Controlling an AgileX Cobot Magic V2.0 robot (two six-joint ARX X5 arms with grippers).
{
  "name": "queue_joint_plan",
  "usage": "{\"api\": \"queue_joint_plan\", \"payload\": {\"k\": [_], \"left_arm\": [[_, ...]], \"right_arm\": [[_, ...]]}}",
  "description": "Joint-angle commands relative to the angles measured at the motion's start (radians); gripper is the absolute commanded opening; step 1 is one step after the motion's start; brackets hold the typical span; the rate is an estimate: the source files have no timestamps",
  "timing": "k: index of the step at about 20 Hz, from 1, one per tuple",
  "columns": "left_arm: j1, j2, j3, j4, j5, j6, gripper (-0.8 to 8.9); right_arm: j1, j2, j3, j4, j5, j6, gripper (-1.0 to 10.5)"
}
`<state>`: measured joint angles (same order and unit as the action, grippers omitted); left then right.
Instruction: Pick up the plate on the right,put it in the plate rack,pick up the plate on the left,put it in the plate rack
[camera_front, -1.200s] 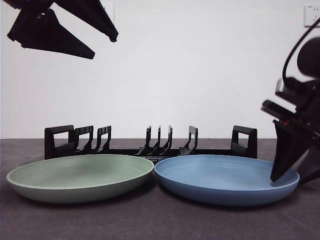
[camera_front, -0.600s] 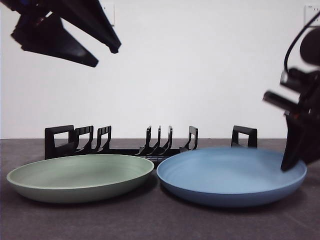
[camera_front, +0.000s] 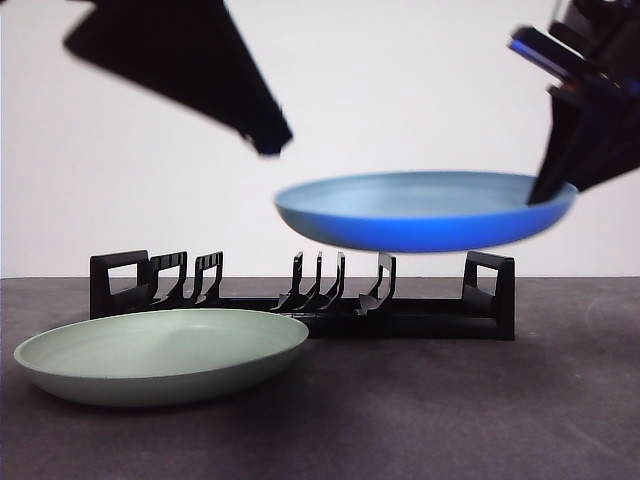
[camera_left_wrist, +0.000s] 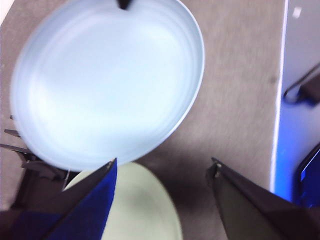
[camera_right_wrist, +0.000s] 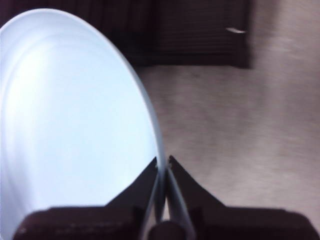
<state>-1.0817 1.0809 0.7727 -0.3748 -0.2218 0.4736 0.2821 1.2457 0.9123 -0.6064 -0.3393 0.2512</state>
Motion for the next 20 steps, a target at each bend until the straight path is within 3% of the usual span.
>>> {"api": "queue_joint_plan", "payload": {"k": [1, 6, 8, 9, 12, 14, 20], "left_arm": [[-0.006, 0.042, 0.002, -0.008, -0.014, 0.07, 3.13], [-0.011, 0.108, 0.002, -0.004, -0.005, 0.123, 3.11], [-0.012, 0.128, 0.002, -0.016, 0.027, 0.13, 3.09], [-0.012, 0.135, 0.002, -0.015, 0.039, 0.13, 2.87], [-0.015, 0.143, 0.002, -0.013, 0.051, 0.13, 0.75], [-0.027, 0.143, 0.002, -0.016, 0.05, 0.134, -0.13], [-0.046, 0.143, 0.002, -0.016, 0.05, 0.134, -0.09]], "right_arm": [[0.043, 0.002, 0.014, -0.024, -0.003, 0.01, -0.1], [0.116, 0.002, 0.015, -0.034, -0.005, 0.03, -0.1], [0.121, 0.002, 0.015, -0.034, -0.061, 0.039, -0.1], [0.121, 0.002, 0.016, -0.034, -0.082, 0.04, -0.1], [0.121, 0.002, 0.024, -0.035, -0.081, 0.04, -0.1], [0.12, 0.002, 0.025, -0.034, -0.08, 0.04, -0.1], [0.12, 0.001, 0.026, -0.027, -0.08, 0.034, 0.1]]}}
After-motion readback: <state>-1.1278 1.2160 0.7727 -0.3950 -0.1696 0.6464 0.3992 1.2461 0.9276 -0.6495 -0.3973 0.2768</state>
